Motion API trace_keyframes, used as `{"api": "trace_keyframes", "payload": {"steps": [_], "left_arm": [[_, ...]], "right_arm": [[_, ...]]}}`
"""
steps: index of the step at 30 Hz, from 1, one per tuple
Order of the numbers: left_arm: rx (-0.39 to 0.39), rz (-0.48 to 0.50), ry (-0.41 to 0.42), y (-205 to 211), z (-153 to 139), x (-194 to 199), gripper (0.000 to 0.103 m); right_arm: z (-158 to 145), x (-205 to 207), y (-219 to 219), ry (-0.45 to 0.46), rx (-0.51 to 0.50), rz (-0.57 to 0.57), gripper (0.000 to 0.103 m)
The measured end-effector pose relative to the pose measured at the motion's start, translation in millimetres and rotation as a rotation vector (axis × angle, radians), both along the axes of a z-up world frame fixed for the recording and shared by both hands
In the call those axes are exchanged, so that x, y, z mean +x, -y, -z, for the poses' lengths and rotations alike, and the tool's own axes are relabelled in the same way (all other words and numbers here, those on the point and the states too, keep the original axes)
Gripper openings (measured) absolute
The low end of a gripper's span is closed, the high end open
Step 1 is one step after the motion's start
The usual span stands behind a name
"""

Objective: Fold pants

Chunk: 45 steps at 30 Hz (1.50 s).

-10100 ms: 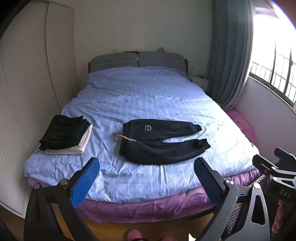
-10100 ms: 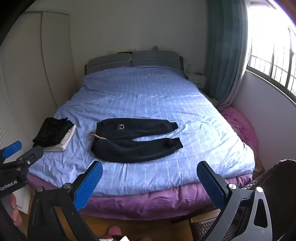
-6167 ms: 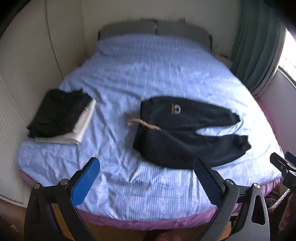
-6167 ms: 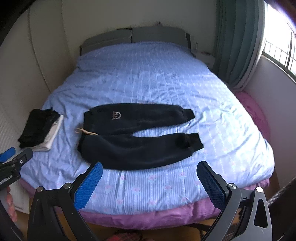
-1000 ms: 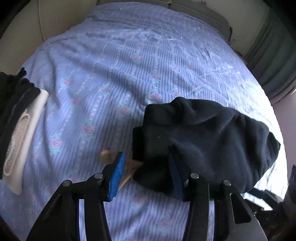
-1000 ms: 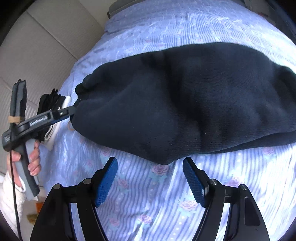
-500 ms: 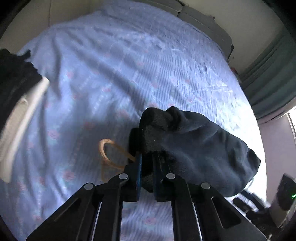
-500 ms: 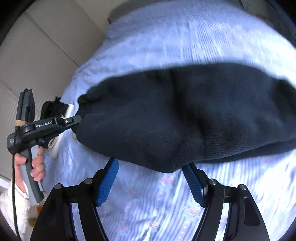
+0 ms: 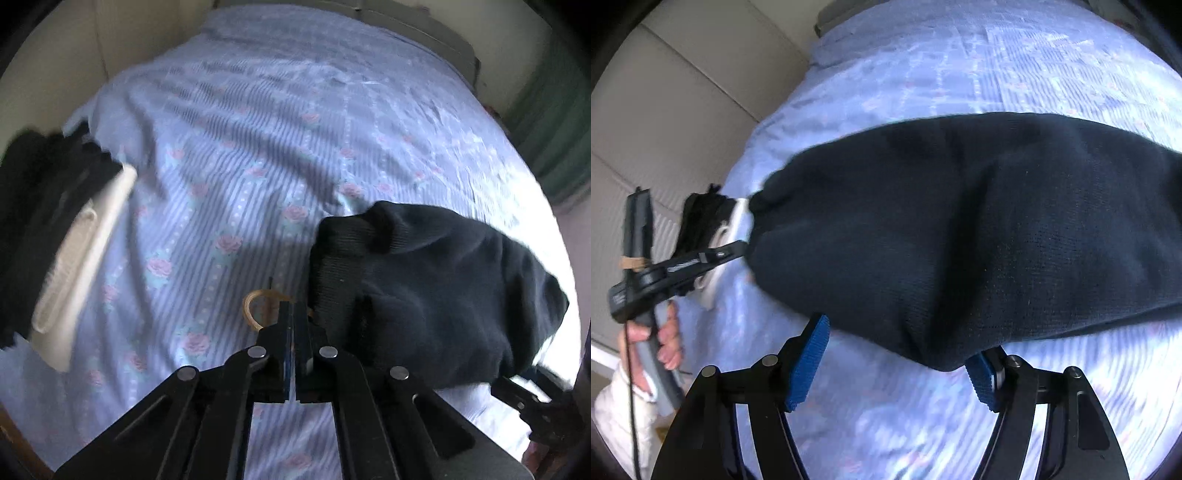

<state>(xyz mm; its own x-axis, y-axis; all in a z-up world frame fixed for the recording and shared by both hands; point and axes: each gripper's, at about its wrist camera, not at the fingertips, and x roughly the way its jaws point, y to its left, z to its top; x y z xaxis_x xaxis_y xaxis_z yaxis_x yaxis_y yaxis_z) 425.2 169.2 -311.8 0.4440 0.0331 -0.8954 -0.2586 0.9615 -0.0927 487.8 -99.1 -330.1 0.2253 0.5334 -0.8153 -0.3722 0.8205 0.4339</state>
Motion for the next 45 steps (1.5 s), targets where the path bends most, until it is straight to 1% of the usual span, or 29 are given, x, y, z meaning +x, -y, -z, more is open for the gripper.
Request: {"api": "trace_keyframes", "payload": {"steps": [3, 4, 5, 7, 9, 12, 14, 15, 16, 19, 21, 23, 26, 27, 28, 29, 30, 31, 32, 33, 35, 37, 39, 40, 41, 42, 43, 44, 45], "left_arm": [[0.052, 0.062, 0.008, 18.2, -14.6, -4.9, 0.007], [0.062, 0.089, 0.014, 25.9, -20.7, -7.1, 0.012], [0.073, 0.115, 0.028, 34.9, -28.1, -9.8, 0.02], [0.097, 0.159, 0.052, 53.7, -39.9, -13.2, 0.028], [0.107, 0.23, 0.084, 80.1, -50.3, -15.3, 0.029], [0.111, 0.322, 0.118, 123.7, -57.5, -8.7, 0.03], [0.117, 0.383, 0.146, 155.6, -57.5, -0.3, 0.031], [0.127, 0.413, 0.152, 171.6, -55.3, 5.1, 0.031], [0.131, 0.438, 0.155, 187.1, -51.9, 11.9, 0.031], [0.114, 0.479, 0.147, 223.5, -43.8, 31.5, 0.031], [0.114, 0.493, 0.148, 242.2, -38.7, 38.9, 0.031], [0.115, 0.504, 0.142, 259.0, -33.8, 47.6, 0.031], [0.112, 0.498, 0.135, 274.9, -27.8, 57.3, 0.031], [0.111, 0.492, 0.133, 278.4, -26.2, 58.8, 0.031], [0.111, 0.486, 0.129, 280.2, -24.2, 61.5, 0.031], [0.11, 0.482, 0.121, 282.0, -21.2, 65.2, 0.031], [0.109, 0.48, 0.116, 282.9, -20.0, 66.5, 0.031], [0.11, 0.475, 0.11, 283.9, -17.5, 69.6, 0.031], [0.11, 0.471, 0.106, 283.8, -15.3, 71.8, 0.031], [0.108, 0.468, 0.105, 283.0, -13.6, 73.0, 0.031], [0.108, 0.461, 0.104, 280.2, -10.7, 72.7, 0.031], [0.093, 0.455, 0.089, 273.5, -6.2, 72.5, 0.031], [0.076, 0.439, 0.086, 267.0, -4.2, 73.3, 0.031], [0.062, 0.436, 0.085, 263.2, -3.0, 74.3, 0.031], [0.054, 0.44, 0.081, 261.8, -1.8, 75.3, 0.031], [0.051, 0.443, 0.079, 260.4, -1.2, 77.0, 0.031], [0.054, 0.442, 0.078, 259.5, -1.2, 78.8, 0.031], [0.053, 0.442, 0.078, 259.2, -1.6, 80.6, 0.031], [0.048, 0.442, 0.079, 259.4, -2.0, 82.2, 0.031]], "right_arm": [[8.8, 0.2, -2.5, -0.018, -0.064, -0.012, 0.072], [5.0, 1.0, 1.2, -0.016, -0.063, -0.007, 0.072], [-1.5, -0.2, 7.0, -0.011, -0.071, 0.013, 0.072], [-15.9, -6.6, 24.4, -0.008, -0.067, 0.049, 0.072], [-36.2, -18.2, 54.8, 0.019, -0.064, 0.1, 0.072], [-65.2, -24.8, 115.4, 0.154, -0.164, 0.289, 0.072], [-72.1, -15.3, 149.8, 0.208, -0.193, 0.399, 0.072], [-71.4, -8.5, 169.8, 0.206, -0.207, 0.47, 0.072], [-68.3, -0.9, 188.1, 0.183, -0.199, 0.532, 0.072], [-55.0, 20.7, 223.5, 0.145, -0.156, 0.659, 0.072], [-44.7, 34.7, 233.1, 0.143, -0.186, 0.681, 0.073], [-30.2, 48.2, 239.5, 0.099, -0.191, 0.682, 0.073], [-13.5, 57.5, 240.6, 0.045, -0.145, 0.705, 0.076], [-10.1, 62.8, 239.9, 0.031, -0.143, 0.717, 0.084], [-6.3, 62.4, 238.3, 0.02, -0.124, 0.737, 0.088], [-3.7, 61.2, 237.0, 0.019, -0.094, 0.754, 0.088], [-2.3, 60.5, 233.7, 0.02, -0.103, 0.754, 0.09], [1.7, 61.6, 230.1, 0.018, -0.138, 0.751, 0.092], [7.4, 60.0, 231.2, 0.012, -0.156, 0.748, 0.092], [14.7, 62.5, 233.2, -0.002, -0.147, 0.75, 0.092], [28.2, 64.3, 245.1, -0.043, -0.058, 0.768, 0.092], [40.7, 63.2, 260.7, -0.087, 0.066, 0.792, 0.093], [48.7, 64.9, 269.8, -0.122, 0.143, 0.822, 0.093], [50.1, 67.0, 270.5, -0.135, 0.172, 0.831, 0.092], [49.6, 69.5, 268.1, -0.139, 0.175, 0.827, 0.09], [47.5, 73.6, 263.7, -0.135, 0.173, 0.805, 0.078], [45.8, 78.0, 258.0, -0.126, 0.165, 0.78, 0.069], [44.0, 81.6, 253.5, -0.118, 0.148, 0.764, 0.068], [43.4, 84.2, 251.9, -0.114, 0.146, 0.755, 0.061]]}}
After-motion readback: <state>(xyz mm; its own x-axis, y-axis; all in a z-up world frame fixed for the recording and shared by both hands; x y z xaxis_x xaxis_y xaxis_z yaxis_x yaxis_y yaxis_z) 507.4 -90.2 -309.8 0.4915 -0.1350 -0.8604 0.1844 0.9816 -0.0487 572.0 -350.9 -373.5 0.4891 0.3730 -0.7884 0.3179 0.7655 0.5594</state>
